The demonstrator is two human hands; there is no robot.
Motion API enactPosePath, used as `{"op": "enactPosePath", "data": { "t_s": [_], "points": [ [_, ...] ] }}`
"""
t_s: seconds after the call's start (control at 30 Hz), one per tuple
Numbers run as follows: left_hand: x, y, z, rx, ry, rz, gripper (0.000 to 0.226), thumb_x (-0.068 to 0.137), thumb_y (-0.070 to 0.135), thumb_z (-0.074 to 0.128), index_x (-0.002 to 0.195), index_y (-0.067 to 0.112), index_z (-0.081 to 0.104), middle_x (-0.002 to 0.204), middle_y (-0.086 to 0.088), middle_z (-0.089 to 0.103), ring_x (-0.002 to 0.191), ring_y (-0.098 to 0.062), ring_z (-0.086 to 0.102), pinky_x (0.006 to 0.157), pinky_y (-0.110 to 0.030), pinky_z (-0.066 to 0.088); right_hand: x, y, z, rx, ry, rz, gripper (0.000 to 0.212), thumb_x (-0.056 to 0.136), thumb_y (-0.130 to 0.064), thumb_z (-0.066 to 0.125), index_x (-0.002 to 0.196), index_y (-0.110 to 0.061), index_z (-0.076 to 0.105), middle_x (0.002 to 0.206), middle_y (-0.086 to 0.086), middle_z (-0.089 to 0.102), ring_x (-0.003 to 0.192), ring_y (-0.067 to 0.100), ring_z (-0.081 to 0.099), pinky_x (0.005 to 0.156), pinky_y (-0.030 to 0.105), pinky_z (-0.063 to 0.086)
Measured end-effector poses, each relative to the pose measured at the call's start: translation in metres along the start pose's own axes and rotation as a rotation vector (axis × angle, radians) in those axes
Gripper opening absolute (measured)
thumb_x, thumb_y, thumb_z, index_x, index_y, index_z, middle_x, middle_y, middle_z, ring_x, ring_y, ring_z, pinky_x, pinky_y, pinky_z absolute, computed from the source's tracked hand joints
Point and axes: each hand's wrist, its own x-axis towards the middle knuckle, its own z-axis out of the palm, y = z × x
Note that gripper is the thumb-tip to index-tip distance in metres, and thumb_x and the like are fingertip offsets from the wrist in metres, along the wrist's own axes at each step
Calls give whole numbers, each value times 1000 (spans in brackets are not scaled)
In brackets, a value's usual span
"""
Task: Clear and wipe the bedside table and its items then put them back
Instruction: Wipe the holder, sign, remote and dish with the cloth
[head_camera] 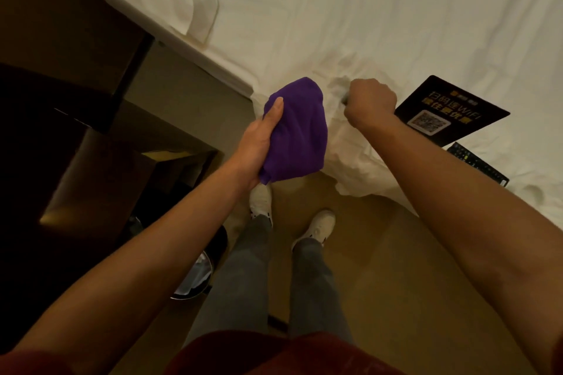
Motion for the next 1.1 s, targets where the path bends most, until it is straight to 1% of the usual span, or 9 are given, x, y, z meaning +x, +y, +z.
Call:
{"op": "enactPosePath", "data": {
  "t_s": [0.2,0.43,0.53,0.63,0.67,0.77,0.87,1.0,1.1],
  "points": [
    [1,3,3,-41,39,0,50,98,56,55,127,16,61,117,0,75,107,-16,73,83,-29,59,-2,3,-3,-47,38,-34,15,94,-2,60,104,-6,71,103,17,71,94,39,69,67,36,42],
    [1,9,14,-19,125,66,49,98,57,55,128,19,60,114,3,75,100,-11,74,77,-26,61,-29,18,-41,193,172,1,35,91,-7,61,127,-9,59,117,18,67,104,40,65,71,37,40],
    [-3,14,23,84,157,120,55,97,60,53,136,21,57,120,5,71,101,-8,73,83,-27,59,-47,24,-59,463,249,-15,37,94,-14,63,132,-15,61,123,10,69,112,30,64,78,29,41],
    [-12,24,34,228,148,273,47,99,58,52,134,29,58,120,11,71,105,-4,70,86,-25,58,-78,45,-78,922,208,-99,35,92,-20,70,127,-22,68,115,-10,71,105,6,66,78,6,44],
    [-16,28,39,261,144,337,40,99,56,53,131,33,60,118,13,71,106,-4,70,88,-26,58,-91,52,-82,1117,156,-129,33,90,-21,73,123,-24,69,112,-13,72,103,2,68,81,6,49],
    [-30,39,62,317,131,522,21,101,48,53,120,41,60,115,18,71,109,-3,67,90,-25,56,-122,66,-75,1588,42,-180,28,89,-19,76,116,-25,73,115,-2,76,112,15,71,95,36,59],
    [-40,40,87,348,110,680,26,105,36,51,126,25,59,112,10,69,108,-9,67,91,-28,56,-139,62,-60,1780,59,-188,27,89,-17,76,116,-20,74,118,4,76,117,23,70,102,45,56],
    [-48,43,116,493,50,816,28,106,28,49,127,10,56,105,8,64,96,-9,65,85,-28,54,-164,52,-50,1784,207,-132,19,95,-35,69,113,-29,68,109,-8,76,107,12,72,89,32,61],
    [-49,54,136,550,111,869,24,107,30,47,121,12,54,92,13,58,78,1,57,72,-18,46,-188,43,-42,1639,343,-196,20,102,-33,60,113,-17,58,96,-7,67,94,2,70,74,20,58]
  ]
}}
